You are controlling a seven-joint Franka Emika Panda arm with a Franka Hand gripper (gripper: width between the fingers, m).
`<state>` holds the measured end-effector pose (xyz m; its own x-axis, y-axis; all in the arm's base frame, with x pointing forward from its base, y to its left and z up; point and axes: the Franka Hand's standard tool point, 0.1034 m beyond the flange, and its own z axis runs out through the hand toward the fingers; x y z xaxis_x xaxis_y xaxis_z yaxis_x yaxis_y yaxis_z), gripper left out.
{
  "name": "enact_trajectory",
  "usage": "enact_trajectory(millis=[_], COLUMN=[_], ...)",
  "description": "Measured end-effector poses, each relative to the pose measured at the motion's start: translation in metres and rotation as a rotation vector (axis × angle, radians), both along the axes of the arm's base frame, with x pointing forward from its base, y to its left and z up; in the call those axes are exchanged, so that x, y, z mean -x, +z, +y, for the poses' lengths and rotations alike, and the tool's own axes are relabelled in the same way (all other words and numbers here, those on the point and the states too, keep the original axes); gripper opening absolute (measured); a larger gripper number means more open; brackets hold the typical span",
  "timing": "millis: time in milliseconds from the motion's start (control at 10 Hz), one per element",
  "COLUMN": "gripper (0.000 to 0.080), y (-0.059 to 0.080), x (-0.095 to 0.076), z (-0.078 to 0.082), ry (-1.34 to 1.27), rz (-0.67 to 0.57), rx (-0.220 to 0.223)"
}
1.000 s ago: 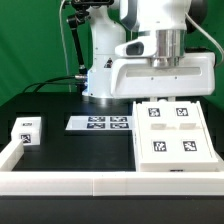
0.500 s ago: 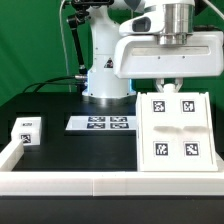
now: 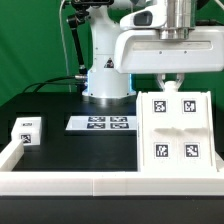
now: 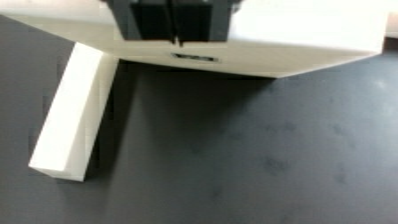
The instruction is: Assemble cabinet
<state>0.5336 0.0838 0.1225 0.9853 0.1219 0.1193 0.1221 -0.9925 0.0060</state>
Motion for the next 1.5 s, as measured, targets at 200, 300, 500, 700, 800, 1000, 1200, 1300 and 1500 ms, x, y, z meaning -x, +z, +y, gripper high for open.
enact_trajectory(millis=[200,300,500,700,800,1000,1200,1300,1500], gripper=[0.0002,0.0002,0.0002,0.0002,0.0002,0.0002,0.0132,0.0266,0.0585], y=[0.008,0.011,0.017,0.019,0.018,0.018,0.018,0.016,-0.005], x=[-0.006,-0.01,-0.019,-0.025,-0.025,-0.025,-0.025,-0.022,0.006], z=[0.0,0.001,0.002,0.003,0.003,0.003,0.003,0.004,0.0], ry=[0.005,0.006,0.01,0.014,0.014,0.014,0.014,0.004,-0.017], rz=[0.007,0.011,0.007,0.003,0.005,0.005,0.005,0.006,0.039], rx=[0.004,0.005,0.006,0.006,0.006,0.006,0.006,0.004,0.007])
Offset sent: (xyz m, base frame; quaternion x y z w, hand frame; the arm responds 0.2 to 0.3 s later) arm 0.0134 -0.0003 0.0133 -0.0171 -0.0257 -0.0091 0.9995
